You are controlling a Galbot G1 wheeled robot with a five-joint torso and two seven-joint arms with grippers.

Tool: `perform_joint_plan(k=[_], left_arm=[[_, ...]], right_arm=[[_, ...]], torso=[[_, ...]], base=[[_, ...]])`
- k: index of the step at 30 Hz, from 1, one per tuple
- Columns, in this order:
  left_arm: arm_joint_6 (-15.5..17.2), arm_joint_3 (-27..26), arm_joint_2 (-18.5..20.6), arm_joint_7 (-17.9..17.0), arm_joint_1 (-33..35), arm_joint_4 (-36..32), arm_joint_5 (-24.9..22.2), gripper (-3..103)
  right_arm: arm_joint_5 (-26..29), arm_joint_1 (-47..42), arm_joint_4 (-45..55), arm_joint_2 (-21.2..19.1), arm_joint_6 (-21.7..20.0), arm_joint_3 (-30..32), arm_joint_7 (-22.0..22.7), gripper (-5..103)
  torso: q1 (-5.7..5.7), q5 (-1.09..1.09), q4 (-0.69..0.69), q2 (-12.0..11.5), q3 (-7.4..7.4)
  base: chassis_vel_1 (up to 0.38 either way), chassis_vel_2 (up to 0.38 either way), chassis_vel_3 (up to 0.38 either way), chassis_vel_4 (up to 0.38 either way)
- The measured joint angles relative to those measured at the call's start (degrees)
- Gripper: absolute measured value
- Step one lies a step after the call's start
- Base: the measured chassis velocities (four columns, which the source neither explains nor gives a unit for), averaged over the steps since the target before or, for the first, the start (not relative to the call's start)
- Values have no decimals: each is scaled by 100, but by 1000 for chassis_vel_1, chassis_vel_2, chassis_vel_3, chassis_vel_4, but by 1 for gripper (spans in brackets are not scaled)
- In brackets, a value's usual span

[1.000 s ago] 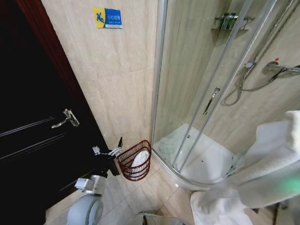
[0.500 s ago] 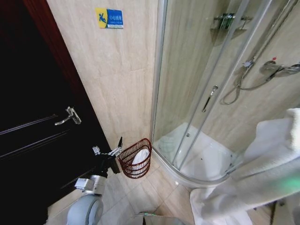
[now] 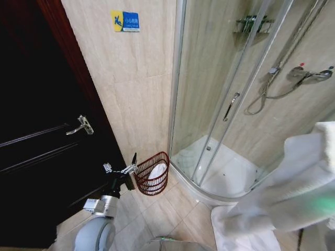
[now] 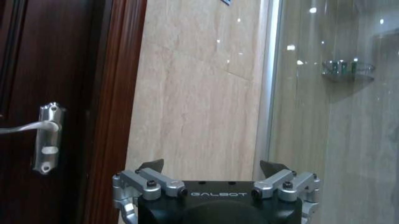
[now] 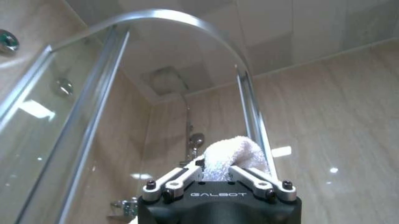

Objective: Discard the used towel into the hamper.

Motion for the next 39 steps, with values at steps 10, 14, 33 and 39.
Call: perform_joint_plan(k=[10, 14, 33, 39], left_arm=[[0, 0, 0, 0, 0, 0, 0, 100], [0, 0, 0, 0, 0, 0, 0, 100], [0, 0, 0, 0, 0, 0, 0, 100], [0, 0, 0, 0, 0, 0, 0, 100]], right_arm=[[301, 410, 1, -503, 413, -197, -730, 5], [393, 436, 1, -638, 444, -194, -829, 5], [652, 560, 1, -954, 362, -186, -986, 5], [779, 743, 1, -1326, 322, -158, -1054, 5]], torso=[[0, 0, 1, 0, 0], [0, 0, 1, 0, 0], [0, 0, 1, 0, 0], [0, 0, 0, 0, 0]], base=[[0, 0, 0, 0], [39, 41, 44, 24], [97, 93, 87, 92], [137, 122, 117, 115]])
